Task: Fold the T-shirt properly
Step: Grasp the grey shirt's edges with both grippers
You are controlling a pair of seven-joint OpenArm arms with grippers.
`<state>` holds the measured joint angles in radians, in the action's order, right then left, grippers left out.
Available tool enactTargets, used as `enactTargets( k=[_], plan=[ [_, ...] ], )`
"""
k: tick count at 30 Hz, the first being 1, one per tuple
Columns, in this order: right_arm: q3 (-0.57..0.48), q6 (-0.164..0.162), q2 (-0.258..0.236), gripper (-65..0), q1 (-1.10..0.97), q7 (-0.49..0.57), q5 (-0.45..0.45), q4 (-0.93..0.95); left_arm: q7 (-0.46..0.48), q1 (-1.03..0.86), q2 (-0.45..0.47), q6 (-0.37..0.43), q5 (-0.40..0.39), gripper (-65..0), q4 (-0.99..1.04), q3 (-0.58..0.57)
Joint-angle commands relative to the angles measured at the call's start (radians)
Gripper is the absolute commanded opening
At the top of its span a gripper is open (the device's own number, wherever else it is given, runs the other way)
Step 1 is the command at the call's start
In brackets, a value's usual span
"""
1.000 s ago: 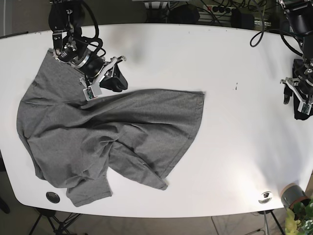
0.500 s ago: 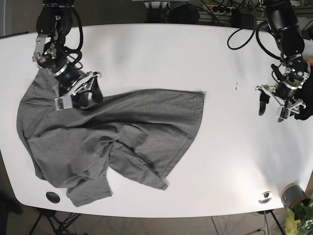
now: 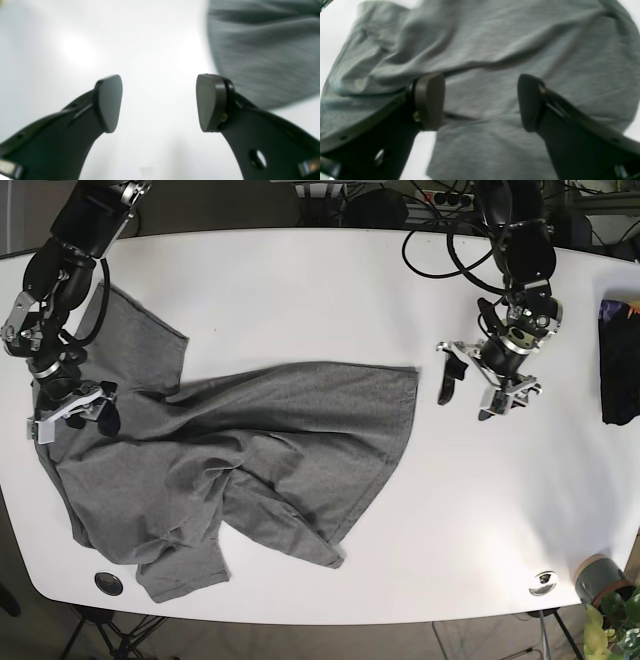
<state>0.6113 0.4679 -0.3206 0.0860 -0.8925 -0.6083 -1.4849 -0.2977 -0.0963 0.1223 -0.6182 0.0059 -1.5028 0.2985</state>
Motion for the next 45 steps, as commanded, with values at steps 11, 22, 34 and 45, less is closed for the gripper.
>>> enactTargets(
  k=[11, 22, 34, 45],
  plan=[
    [0.063, 0.002, -0.223, -21.9, 0.159, 0.137, -0.011, 0.424, -0.08, 0.045, -0.148, 0.002, -0.013, -22.9, -0.071, 0.001],
    [0.062, 0.001, -0.323, -21.9, 0.183, 0.29, -0.011, 0.677, -0.08, 0.011, -0.158, 0.007, -0.014, -22.9, -0.092, -0.111],
    [0.063, 0.001, -0.254, -22.0, 0.136, 0.292, -0.011, 0.702, -0.084, 0.013, -0.161, 0.007, -0.014, -22.9, -0.089, -0.121],
    [0.062, 0.002, -0.194, -22.0, 0.139, 0.293, -0.011, 0.7, -0.084, 0.011, -0.157, 0.007, -0.011, -22.9, -0.088, -0.114]
  ],
)
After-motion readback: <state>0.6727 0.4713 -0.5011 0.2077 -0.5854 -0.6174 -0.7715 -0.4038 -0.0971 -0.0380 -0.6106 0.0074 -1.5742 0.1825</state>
